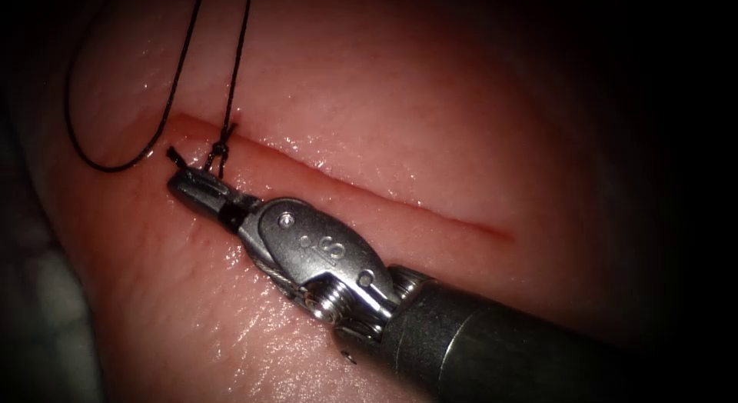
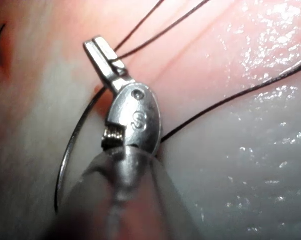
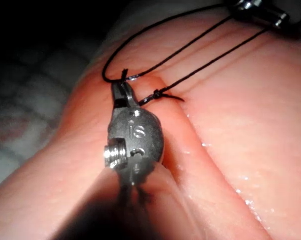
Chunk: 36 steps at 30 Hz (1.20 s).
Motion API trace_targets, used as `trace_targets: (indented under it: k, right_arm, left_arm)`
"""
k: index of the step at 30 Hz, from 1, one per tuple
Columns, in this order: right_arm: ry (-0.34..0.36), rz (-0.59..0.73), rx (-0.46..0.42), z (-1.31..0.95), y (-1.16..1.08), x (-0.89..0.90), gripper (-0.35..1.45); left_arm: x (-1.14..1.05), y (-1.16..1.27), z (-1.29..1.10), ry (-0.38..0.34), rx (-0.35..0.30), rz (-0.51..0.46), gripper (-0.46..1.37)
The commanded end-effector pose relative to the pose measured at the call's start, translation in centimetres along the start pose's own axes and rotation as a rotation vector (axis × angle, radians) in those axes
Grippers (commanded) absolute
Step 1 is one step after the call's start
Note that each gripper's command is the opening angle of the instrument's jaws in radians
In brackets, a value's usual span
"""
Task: Wound Closure
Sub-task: Pull the right gripper down and the left gripper up to tighten the suture
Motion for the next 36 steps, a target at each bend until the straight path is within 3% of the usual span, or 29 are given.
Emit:
trace_targets:
  k: [1,13,36]
  right_arm:
    - [0.001,-0.006,0.003,0.01,0.00,0.00,-0.35]
    - [-0.035,-0.052,0.061,0.03,-0.16,-0.12,-0.35]
    - [-0.076,-0.079,0.086,0.08,-0.23,-0.23,-0.35]
  left_arm:
    - [-0.01,-0.01,0.01,-0.001,-0.007,0.000,-0.35]
    - [-0.15,-0.15,-0.02,-0.014,0.000,0.001,-0.35]
    - [-0.16,-0.14,-0.03,-0.020,0.001,0.050,-0.35]
